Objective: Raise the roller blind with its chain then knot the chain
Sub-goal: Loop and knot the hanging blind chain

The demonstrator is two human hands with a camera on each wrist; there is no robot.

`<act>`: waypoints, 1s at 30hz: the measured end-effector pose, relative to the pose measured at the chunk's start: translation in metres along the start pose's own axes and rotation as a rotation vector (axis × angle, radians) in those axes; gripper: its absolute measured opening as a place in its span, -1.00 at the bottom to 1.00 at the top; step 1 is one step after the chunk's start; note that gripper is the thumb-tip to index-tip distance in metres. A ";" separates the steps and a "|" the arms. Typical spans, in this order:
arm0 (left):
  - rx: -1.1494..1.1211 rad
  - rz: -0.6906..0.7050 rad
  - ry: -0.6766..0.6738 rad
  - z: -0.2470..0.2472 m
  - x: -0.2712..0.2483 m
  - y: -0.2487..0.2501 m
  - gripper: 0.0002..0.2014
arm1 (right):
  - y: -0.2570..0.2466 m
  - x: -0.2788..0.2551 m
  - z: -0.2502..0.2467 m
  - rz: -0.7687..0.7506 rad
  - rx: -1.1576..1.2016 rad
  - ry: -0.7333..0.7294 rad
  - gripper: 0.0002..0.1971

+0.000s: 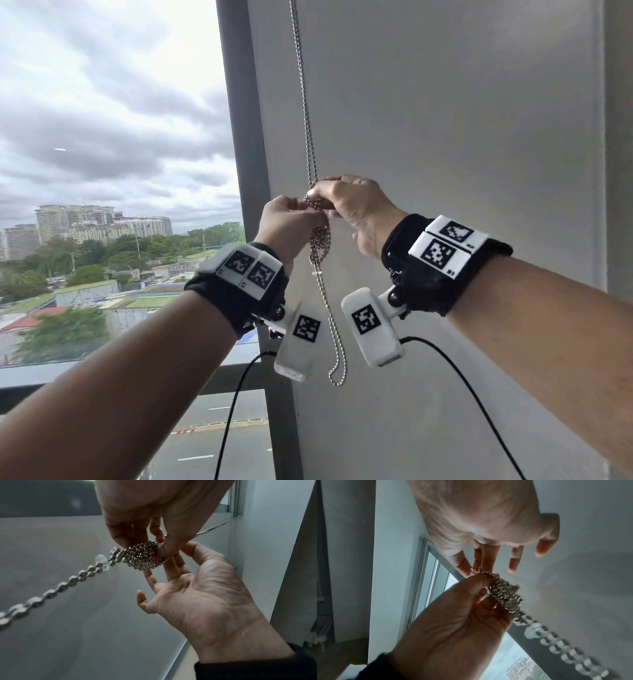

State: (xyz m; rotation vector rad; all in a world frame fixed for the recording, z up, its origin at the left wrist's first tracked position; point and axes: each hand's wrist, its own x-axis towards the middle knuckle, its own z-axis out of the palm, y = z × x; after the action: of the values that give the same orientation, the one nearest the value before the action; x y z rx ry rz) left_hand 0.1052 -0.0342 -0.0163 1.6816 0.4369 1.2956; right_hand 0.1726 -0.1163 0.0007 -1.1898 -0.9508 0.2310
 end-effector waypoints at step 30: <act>0.055 -0.025 -0.184 -0.018 -0.009 0.007 -0.84 | 0.024 0.011 -0.016 -0.167 -0.035 -0.115 -0.55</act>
State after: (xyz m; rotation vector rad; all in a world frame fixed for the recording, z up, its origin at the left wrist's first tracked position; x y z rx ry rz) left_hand 0.0837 -0.0362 -0.0158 1.8172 0.3864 1.1080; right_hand 0.1983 -0.1111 -0.0152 -1.1312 -1.1536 0.1507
